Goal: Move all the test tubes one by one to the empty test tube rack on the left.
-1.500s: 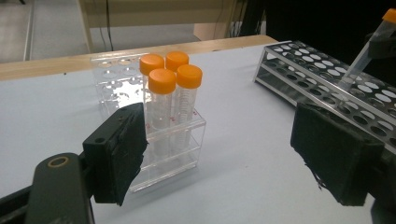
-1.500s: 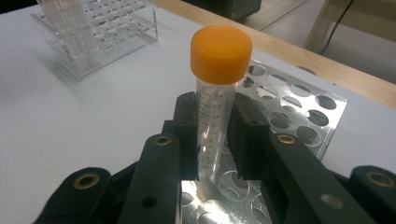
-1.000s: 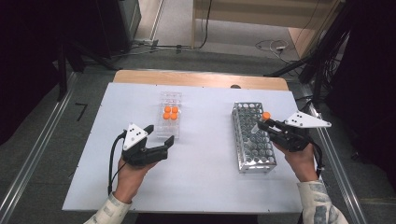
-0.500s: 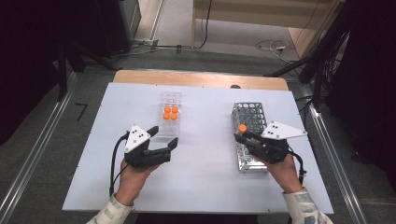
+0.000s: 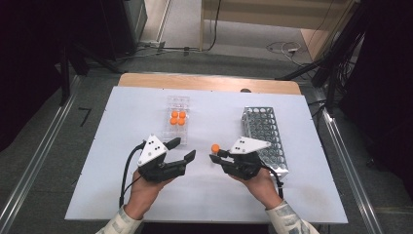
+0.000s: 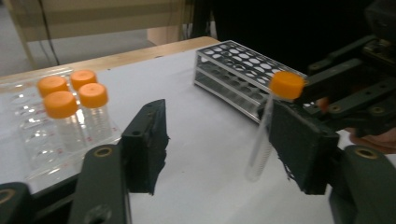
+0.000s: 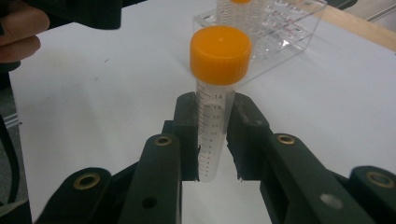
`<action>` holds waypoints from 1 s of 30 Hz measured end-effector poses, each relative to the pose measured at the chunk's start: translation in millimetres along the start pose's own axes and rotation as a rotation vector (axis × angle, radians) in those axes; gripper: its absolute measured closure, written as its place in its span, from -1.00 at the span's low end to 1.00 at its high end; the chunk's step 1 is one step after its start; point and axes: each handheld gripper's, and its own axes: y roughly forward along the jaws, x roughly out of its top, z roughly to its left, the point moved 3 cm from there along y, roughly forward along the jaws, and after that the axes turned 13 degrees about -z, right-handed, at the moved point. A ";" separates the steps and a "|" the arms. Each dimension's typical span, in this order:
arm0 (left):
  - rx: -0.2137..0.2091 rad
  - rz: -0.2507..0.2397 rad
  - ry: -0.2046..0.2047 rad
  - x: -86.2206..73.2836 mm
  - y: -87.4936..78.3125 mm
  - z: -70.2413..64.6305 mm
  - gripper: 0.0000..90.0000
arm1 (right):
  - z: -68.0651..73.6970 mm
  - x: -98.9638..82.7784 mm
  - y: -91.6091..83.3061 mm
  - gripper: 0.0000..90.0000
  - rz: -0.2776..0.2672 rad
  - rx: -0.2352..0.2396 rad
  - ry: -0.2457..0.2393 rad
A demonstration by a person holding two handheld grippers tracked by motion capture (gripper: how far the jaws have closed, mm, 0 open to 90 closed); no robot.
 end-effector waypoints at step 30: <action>-0.077 0.014 0.057 -7.2 7.9 -14.8 0.54 | 32.9 5.7 33.3 0.60 0.023 0.096 -0.032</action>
